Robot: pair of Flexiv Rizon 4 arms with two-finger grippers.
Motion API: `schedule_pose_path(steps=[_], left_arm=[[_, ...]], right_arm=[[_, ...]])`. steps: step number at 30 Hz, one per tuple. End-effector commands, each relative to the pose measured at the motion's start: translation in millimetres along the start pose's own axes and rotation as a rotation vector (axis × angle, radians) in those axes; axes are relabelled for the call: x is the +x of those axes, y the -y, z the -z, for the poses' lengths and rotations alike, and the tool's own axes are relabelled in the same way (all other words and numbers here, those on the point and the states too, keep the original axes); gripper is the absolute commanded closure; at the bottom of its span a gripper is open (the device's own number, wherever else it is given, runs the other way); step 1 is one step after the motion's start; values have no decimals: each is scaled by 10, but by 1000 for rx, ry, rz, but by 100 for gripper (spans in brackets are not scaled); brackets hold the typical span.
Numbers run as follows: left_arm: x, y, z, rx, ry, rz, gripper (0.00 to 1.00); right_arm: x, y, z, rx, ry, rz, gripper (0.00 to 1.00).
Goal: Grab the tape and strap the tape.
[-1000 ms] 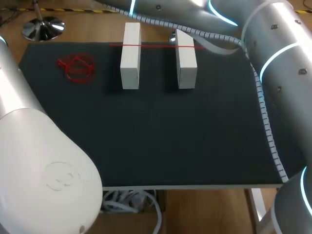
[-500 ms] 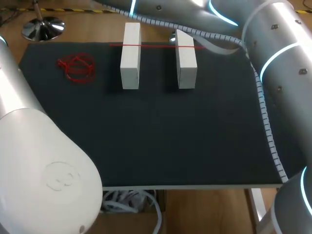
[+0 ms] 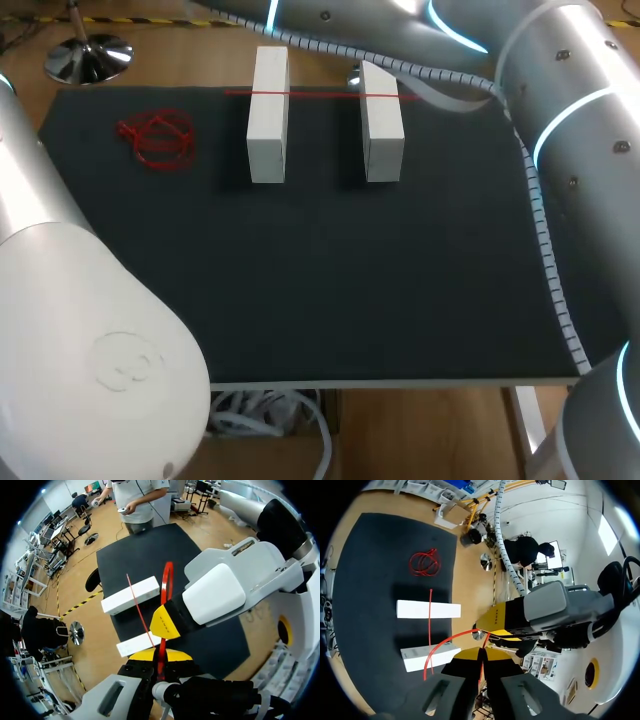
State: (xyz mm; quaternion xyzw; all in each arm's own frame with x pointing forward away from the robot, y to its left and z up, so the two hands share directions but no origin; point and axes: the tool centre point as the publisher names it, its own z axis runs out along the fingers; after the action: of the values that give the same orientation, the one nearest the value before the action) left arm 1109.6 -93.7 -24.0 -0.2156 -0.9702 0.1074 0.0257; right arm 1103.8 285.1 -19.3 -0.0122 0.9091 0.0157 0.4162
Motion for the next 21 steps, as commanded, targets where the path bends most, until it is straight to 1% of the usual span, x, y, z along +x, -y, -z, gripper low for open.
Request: schedule_pose_path(steps=[1, 4, 11, 21], left_arm=[[-6, 2, 6, -1, -2, -1, 100], [-6, 2, 6, -1, -2, -1, 100], [-6, 2, 6, -1, -2, -1, 100], [-6, 2, 6, -1, -2, -1, 100]], right_arm=[[-63, -31, -20, 4, -12, 5, 100], [-70, -35, -20, 2, -10, 8, 100], [-16, -33, 12, -6, -19, 3, 100], [-2, 13, 31, -13, -23, -11, 100]])
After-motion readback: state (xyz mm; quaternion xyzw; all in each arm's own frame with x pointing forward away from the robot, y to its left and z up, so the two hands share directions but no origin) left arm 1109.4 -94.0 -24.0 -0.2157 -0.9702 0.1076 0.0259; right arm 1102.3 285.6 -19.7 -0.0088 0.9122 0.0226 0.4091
